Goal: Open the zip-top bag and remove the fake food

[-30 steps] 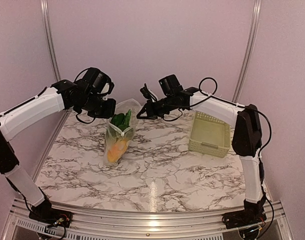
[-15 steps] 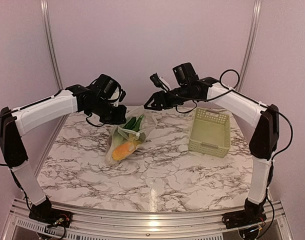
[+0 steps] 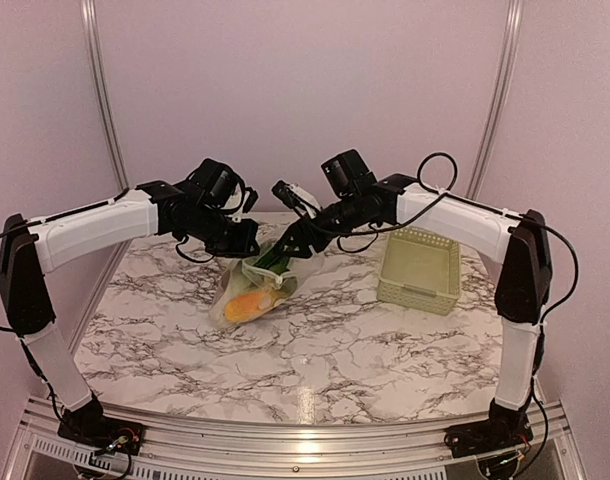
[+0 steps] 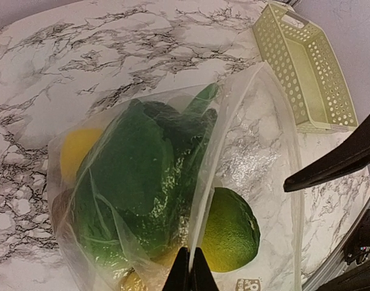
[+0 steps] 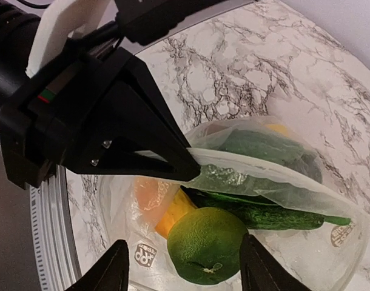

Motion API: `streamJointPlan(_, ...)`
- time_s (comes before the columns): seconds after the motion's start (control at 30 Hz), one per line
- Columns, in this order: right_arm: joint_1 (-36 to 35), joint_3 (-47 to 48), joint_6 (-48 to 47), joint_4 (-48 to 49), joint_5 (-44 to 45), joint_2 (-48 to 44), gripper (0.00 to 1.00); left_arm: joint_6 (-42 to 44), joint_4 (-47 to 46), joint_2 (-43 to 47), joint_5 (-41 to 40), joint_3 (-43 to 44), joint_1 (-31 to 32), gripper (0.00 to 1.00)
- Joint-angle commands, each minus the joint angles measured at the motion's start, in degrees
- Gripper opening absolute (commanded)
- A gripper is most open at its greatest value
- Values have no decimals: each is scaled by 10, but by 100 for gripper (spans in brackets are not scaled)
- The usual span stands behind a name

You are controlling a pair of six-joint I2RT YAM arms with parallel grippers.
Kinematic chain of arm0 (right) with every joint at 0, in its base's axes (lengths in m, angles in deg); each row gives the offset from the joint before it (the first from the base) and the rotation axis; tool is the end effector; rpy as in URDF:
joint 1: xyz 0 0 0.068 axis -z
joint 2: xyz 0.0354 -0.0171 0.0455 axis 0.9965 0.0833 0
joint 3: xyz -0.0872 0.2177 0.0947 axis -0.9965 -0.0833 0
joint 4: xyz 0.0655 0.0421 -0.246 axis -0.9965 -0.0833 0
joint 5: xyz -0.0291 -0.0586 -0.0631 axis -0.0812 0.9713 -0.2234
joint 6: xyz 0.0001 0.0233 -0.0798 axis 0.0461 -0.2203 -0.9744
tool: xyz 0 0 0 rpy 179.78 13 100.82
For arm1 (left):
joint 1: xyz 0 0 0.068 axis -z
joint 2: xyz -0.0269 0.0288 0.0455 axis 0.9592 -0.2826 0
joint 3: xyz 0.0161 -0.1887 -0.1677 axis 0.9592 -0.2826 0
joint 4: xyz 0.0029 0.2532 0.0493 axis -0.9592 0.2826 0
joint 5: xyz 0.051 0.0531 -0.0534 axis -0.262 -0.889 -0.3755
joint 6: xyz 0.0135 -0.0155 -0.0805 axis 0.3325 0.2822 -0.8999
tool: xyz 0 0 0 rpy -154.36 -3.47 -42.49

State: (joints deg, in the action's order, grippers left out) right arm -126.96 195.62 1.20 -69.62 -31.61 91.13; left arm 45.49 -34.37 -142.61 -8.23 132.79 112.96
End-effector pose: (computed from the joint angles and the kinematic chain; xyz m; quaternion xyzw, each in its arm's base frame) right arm 0.3214 0.3401 0.2715 -0.4517 0.7597 0.3709 0.2850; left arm 0.3150 -0.2676 0.2605 0.1582 0.9038 -0.2402 0.3170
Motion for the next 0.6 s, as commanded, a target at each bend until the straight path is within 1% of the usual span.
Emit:
streamJointPlan(0.0,-9,-33,-25,22,13,-2,60,-5,-21,18,7,-18,2,0)
streamJointPlan(0.17,-17,-84,-19,55,21,-11,63,-1,-21,16,5,-18,2,0)
streamJointPlan(0.3,-17,-74,12,63,48,11,63,3,-23,15,5,-18,2,0)
streamJointPlan(0.4,-19,-57,31,60,49,30,64,6,-24,14,5,-19,1,0)
streamJointPlan(0.47,-22,-53,33,56,42,37,67,9,-24,13,3,-19,2,0)
streamJointPlan(0.53,-23,-50,35,48,37,46,74,12,-24,12,1,-19,2,0)
streamJointPlan(0.57,-23,-48,35,42,38,50,76,13,-25,11,0,-18,2,0)
